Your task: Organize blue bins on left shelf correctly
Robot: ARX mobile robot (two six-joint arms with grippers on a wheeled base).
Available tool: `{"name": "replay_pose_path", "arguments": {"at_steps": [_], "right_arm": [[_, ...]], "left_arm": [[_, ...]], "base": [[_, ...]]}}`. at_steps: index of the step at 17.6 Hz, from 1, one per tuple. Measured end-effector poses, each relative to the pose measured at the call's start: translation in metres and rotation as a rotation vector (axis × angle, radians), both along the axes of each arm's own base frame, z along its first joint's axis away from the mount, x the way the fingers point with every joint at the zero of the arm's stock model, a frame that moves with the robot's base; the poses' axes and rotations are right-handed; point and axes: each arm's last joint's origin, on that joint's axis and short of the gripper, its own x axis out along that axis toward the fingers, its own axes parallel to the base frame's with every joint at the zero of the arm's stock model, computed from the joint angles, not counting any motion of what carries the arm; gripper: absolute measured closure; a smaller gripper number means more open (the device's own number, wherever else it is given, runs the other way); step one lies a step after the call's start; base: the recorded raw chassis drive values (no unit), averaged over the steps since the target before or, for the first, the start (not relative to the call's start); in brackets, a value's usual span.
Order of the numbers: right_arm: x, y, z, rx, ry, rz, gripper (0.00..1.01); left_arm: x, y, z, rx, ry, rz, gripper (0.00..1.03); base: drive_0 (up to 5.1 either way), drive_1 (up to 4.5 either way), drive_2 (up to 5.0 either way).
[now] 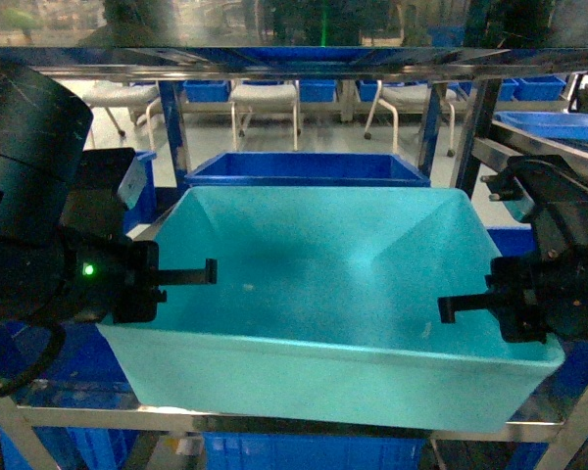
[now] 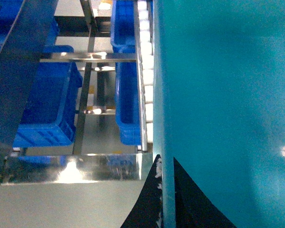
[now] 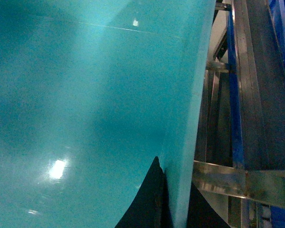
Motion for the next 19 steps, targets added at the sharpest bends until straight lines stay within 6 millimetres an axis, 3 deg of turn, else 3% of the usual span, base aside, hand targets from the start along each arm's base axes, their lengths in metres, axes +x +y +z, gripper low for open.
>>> {"name": "replay_pose_path", "arguments": {"at_steps": [5,10,12,13,19], "right_arm": [[0.047,0.016,-0.021,0.003,0.089,-0.009,0.99],[0.086,0.028,-0.047,0.004,0.175,0.025,0.99],[0.093,0.029,-0.059,-0.006,0.202,0.029,0.99],[0.096,0.028,-0.078,-0.045,0.223,0.027,0.99],[0.098,0.025,-0.084,-0.081,0.231,0.030,0.99]], "left_arm": [[0.044,0.003,-0.021,0.047,0.034,0.014,1.01],[0.063,0.009,-0.040,0.071,0.082,0.037,1.01],[0.069,0.009,-0.049,0.079,0.104,0.041,1.01],[0.070,0.009,-0.068,0.082,0.148,0.034,1.01],[0.067,0.006,-0.079,0.069,0.183,0.032,1.01]], "base": [[0.0,0.00,0.0],[0.0,0.00,0.0],[0.0,0.00,0.0],[0.0,0.00,0.0],[0.0,0.00,0.0]]}}
